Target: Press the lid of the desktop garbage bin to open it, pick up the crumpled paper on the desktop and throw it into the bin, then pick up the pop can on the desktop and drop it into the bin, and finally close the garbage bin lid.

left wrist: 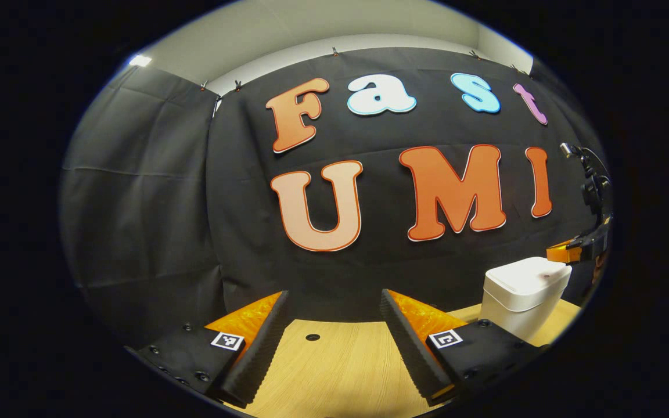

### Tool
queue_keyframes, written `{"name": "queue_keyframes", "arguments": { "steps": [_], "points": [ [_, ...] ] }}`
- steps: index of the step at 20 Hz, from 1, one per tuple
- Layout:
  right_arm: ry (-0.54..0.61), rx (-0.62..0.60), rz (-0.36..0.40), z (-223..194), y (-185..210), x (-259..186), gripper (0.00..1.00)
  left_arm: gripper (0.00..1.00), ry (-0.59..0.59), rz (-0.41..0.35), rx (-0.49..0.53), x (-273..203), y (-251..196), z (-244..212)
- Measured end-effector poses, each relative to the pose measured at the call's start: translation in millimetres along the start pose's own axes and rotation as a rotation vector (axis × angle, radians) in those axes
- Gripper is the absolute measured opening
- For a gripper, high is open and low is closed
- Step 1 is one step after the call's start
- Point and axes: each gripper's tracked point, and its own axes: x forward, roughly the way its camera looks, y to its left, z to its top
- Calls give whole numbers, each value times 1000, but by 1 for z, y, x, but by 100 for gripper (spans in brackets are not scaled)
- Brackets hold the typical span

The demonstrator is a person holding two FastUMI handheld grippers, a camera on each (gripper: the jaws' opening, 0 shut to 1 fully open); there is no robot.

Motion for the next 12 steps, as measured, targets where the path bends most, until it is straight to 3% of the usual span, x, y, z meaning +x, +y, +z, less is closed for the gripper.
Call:
{"name": "queue_keyframes", "arguments": {
  "steps": [7,8,12],
  "points": [
    [113,11,20,-44,1,8,1,99,10,-11,-5,2,-6,-4],
    [67,33,6,-38,-1,11,1,100,16,-13,-9,2,-7,-5],
    [67,17,-18,-43,-1,9,1,100,30,-26,-23,2,-8,-10]
  ]
}}
